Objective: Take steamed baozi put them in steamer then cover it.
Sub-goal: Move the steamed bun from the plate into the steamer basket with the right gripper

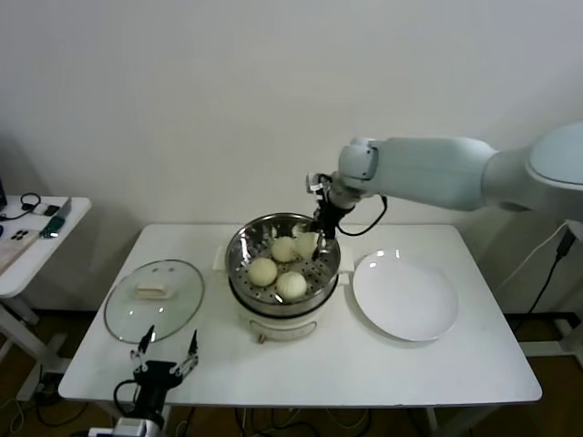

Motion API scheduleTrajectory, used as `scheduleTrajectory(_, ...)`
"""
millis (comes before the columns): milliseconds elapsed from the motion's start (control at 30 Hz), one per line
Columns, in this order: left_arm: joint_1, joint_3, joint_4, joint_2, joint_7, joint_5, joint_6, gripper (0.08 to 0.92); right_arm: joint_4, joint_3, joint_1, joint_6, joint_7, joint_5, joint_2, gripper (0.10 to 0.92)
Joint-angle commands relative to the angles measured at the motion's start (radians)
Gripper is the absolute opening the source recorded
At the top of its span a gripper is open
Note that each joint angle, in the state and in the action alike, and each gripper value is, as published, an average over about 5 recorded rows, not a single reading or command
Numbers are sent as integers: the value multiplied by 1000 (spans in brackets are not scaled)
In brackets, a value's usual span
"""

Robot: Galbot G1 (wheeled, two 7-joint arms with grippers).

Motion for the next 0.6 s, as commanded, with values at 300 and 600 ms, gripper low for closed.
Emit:
scheduleTrajectory(300, 2, -5, 7, 6, 0, -10, 0, 823, -106, -8, -122, 1, 5, -51, 56, 707)
scheduleTrajectory(600, 0, -5, 9, 8, 0, -11, 0, 823, -111, -1, -121, 0, 7, -59, 50, 712)
